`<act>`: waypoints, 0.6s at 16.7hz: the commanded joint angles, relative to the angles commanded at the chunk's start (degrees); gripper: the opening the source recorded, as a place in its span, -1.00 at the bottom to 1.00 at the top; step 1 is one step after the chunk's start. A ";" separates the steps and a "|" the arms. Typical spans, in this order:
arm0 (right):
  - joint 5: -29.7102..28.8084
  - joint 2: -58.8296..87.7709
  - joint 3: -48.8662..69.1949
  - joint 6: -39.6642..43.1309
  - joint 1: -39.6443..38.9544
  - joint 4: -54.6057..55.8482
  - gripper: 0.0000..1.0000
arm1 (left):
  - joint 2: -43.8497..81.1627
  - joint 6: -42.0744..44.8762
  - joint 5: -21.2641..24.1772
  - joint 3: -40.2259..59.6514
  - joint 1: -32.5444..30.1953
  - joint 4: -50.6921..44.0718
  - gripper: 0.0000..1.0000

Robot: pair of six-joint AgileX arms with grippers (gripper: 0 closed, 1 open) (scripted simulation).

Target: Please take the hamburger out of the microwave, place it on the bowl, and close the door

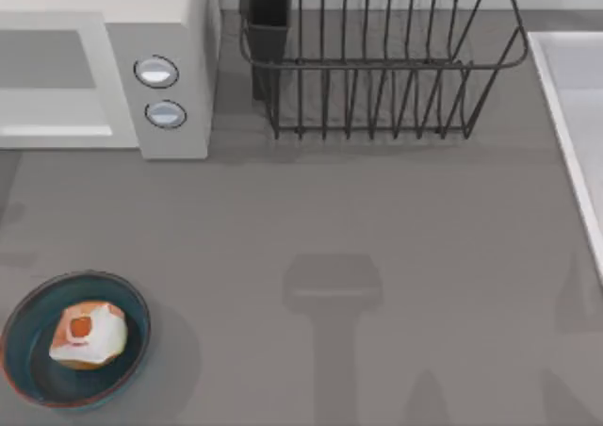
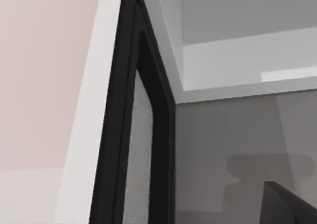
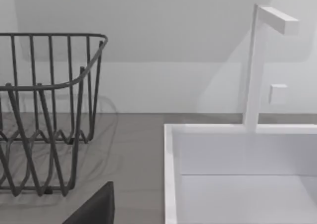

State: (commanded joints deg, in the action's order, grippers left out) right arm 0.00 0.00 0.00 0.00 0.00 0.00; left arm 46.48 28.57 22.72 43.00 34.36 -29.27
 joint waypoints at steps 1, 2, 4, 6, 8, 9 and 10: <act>0.00 0.00 0.00 0.00 0.00 0.00 1.00 | 6.33 2.79 1.84 4.25 2.99 -1.76 -1.00; 0.00 0.00 0.00 0.00 0.00 0.00 1.00 | 12.58 5.52 3.63 8.42 5.90 -3.47 -1.00; 0.00 0.00 0.00 0.00 0.00 0.00 1.00 | 24.48 10.69 7.00 16.30 11.39 -6.65 -1.00; 0.00 0.00 0.00 0.00 0.00 0.00 1.00 | 35.03 15.30 9.98 23.29 16.26 -9.41 -1.00; 0.00 0.00 0.00 0.00 0.00 0.00 1.00 | 43.56 19.14 12.45 29.11 20.31 -11.66 -1.00; 0.00 0.00 0.00 0.00 0.00 0.00 1.00 | 46.93 20.72 13.46 31.50 21.97 -12.56 -1.00; 0.00 0.00 0.00 0.00 0.00 0.00 1.00 | 49.69 22.05 14.30 33.50 23.36 -13.32 -1.00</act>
State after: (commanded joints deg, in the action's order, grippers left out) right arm 0.00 0.00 0.00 0.00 0.00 0.00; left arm 96.17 50.63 37.02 76.51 57.72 -42.58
